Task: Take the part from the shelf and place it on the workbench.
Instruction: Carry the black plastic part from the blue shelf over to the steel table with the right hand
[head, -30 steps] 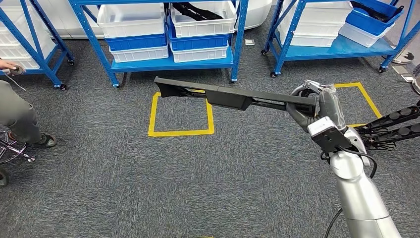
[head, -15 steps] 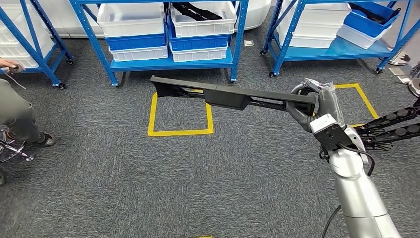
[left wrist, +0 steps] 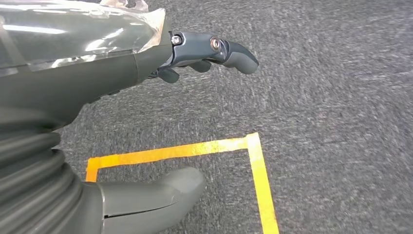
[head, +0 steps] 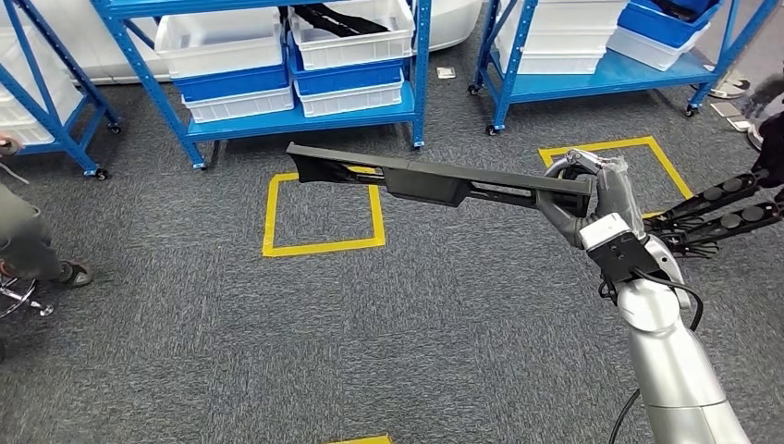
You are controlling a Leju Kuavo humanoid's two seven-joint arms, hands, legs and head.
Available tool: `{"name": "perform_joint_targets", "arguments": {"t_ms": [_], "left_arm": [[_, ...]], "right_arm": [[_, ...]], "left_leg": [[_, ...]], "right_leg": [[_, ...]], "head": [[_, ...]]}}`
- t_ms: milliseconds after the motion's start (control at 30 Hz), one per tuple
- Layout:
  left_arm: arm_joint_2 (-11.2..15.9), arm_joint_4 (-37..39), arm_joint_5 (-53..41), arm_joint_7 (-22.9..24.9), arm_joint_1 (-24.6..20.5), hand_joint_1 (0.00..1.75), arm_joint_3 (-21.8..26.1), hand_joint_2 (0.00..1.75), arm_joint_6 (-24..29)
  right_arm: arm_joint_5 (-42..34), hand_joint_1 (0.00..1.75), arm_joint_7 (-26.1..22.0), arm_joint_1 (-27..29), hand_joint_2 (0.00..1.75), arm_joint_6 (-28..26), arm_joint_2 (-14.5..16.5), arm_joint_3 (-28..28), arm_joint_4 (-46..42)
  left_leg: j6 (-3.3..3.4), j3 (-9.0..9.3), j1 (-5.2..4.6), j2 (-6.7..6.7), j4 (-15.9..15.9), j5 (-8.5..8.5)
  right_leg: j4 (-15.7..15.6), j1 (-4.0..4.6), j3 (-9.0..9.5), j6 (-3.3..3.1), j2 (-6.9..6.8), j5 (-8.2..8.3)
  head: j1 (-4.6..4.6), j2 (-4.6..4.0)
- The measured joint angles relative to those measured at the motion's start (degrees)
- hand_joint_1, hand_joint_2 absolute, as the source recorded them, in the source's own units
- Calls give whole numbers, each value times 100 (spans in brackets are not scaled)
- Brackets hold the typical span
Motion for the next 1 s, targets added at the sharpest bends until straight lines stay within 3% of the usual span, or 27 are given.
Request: {"name": "perform_joint_targets", "arguments": {"t_ms": [67, 100, 133, 167, 233, 300, 367, 467, 533, 600, 633, 667, 733, 800, 900, 967, 1000], "left_arm": [[-1, 0, 1, 0, 5, 0, 1, 175, -1], [-1, 0, 2, 0, 12, 0, 1, 175, -1], [-1, 0, 3, 1, 22, 0, 2, 175, -1], [-1, 0, 3, 1, 31, 0, 3, 175, -1], [3, 0, 4, 1, 41, 0, 5, 175, 0], [13, 0, 3, -1, 40, 0, 10, 175, 0], [19, 0, 4, -1, 42, 0, 20, 175, 0], [20, 0, 9, -1, 42, 0, 38, 175, -2], [19, 1, 9, 0, 43, 0, 43, 175, -4], [15, 3, 9, 5, 51, 0, 46, 175, -9], [11, 5, 9, 9, 57, 0, 49, 175, -10], [7, 7, 9, 13, 62, 0, 51, 175, -11], [-1, 9, 9, 16, 65, 0, 58, 175, -11], [-2, 9, 9, 15, 63, 0, 62, 175, -10], [-3, 9, 9, 13, 66, 0, 63, 175, -7], [0, 9, 10, 8, 68, 0, 63, 175, -7], [1, 9, 11, 5, 68, 0, 63, 175, -7]], "right_arm": [[-1, 175, 0, 2, 175, 0, 9, 4, 1], [0, 175, 1, 6, 175, 0, 14, 10, 1], [0, 175, 1, 9, 175, 0, 16, 18, 1], [1, 175, 1, 12, 175, 0, 18, 25, 1], [-1, 175, 1, 10, 175, 0, 19, 37, 1], [-1, 175, 1, 1, 175, 0, 19, 39, 2], [-2, 175, 1, -5, 175, 0, 22, 44, 3], [-4, 175, 1, -10, 175, 0, 6, 45, 3], [-8, 175, 1, -27, 175, 1, -11, 43, 4], [-15, 175, 2, -30, 175, 2, -11, 45, 15], [-17, 175, 3, -25, 175, 4, -10, 47, 26], [-19, 175, 5, -21, 175, 7, -9, 48, 38], [-20, 175, 8, -29, 175, 18, -11, 49, 52], [-28, 175, 10, -49, 175, 35, -12, 48, 56], [-41, 175, 18, -72, 175, 63, -19, 48, 65], [-45, 175, 25, -79, 175, 80, -22, 49, 68], [-47, 175, 27, -87, 175, 85, -23, 50, 68]], "left_leg": [[-45, -339, 21, -71, 750, -401], [-49, -475, 24, -76, 1038, -504], [-41, -523, 25, -78, 1148, -501], [-21, -467, 24, -83, 1053, -404], [53, -68, 20, -158, 332, -42], [119, 282, 0, -282, -296, 162], [149, 356, -41, -312, -445, 181], [220, 382, -39, -219, -564, 275], [267, 393, -20, -149, -648, 342], [285, 367, -38, -83, -656, 357], [287, 357, -45, -50, -654, 359], [287, 351, -49, -20, -651, 360], [277, 350, -50, 34, -633, 357], [243, 341, -70, 75, -597, 342], [185, 313, -105, 125, -555, 332], [137, 282, -90, 122, -499, 278], [102, 226, -73, 76, -370, 173]], "right_leg": [[1, 21, -35, -47, 41, 18], [1, 32, -53, -62, 66, 27], [2, 43, -66, -72, 95, 34], [2, 54, -71, -78, 125, 39], [2, 71, -63, -79, 183, 44], [-2, 85, -65, -55, 222, 58], [-13, 82, -83, -7, 248, 86], [37, 98, -149, 57, 230, 66], [501, 109, -391, 41, 122, -179], [1264, 95, -748, 33, 62, -497], [1521, 88, -855, 55, 55, -577], [1553, 83, -847, 93, 47, -563], [917, 78, -472, 192, -7, -307], [145, 99, -50, 197, -113, -81], [-97, 147, 58, 90, -107, -4], [-103, 96, 53, 17, -51, 26], [-112, 67, 51, -35, -28, 45]], "head": [[-9, 0], [-11, 0], [-11, 0], [-12, 0], [-12, 0], [-7, 0], [-15, 0], [-24, 0], [0, 0], [21, 0], [25, 0], [26, 0], [30, 0], [30, 0], [24, 0], [19, 0], [14, 0]]}}
